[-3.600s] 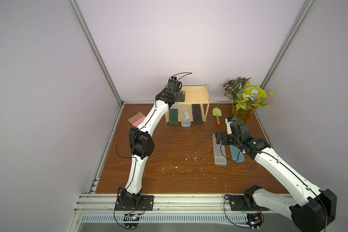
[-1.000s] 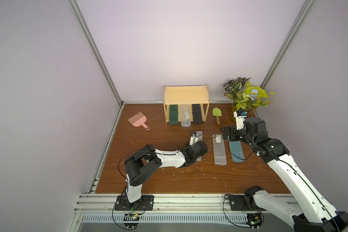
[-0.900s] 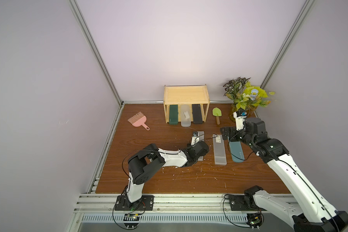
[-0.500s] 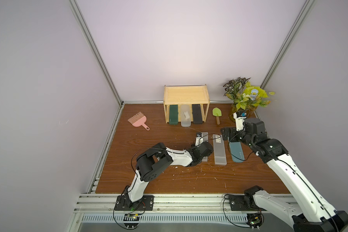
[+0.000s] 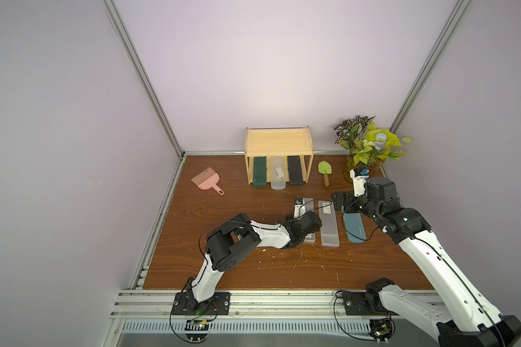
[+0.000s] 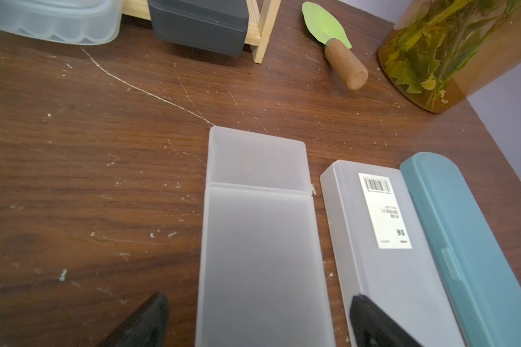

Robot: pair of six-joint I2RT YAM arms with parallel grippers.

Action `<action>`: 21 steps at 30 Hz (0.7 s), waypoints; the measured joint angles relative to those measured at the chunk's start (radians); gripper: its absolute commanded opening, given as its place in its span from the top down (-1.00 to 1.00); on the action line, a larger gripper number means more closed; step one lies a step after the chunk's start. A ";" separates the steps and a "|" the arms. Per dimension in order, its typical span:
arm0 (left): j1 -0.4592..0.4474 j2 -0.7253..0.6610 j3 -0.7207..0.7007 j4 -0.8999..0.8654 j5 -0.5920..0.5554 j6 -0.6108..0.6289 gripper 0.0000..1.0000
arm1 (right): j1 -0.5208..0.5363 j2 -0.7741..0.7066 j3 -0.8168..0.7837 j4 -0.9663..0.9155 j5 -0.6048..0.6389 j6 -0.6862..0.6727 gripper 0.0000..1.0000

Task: Remove the pencil cases from the shelf
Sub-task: Place the pencil case at the center of the board, then pick up the pencil case from the shelf.

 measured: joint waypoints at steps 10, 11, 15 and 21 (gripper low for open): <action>0.012 -0.141 0.079 -0.147 -0.089 0.178 -0.98 | -0.002 -0.006 -0.031 0.016 -0.022 0.000 -0.99; 0.016 -0.151 0.102 -0.165 -0.088 0.201 -0.98 | -0.002 -0.008 -0.031 0.018 -0.024 0.000 -0.99; 0.064 -0.188 0.209 -0.246 -0.090 0.311 -0.98 | -0.006 -0.022 -0.037 0.047 -0.030 0.000 -0.99; 0.155 -0.227 0.209 -0.316 -0.104 0.417 -0.98 | -0.006 -0.039 -0.071 0.089 -0.059 0.004 -0.99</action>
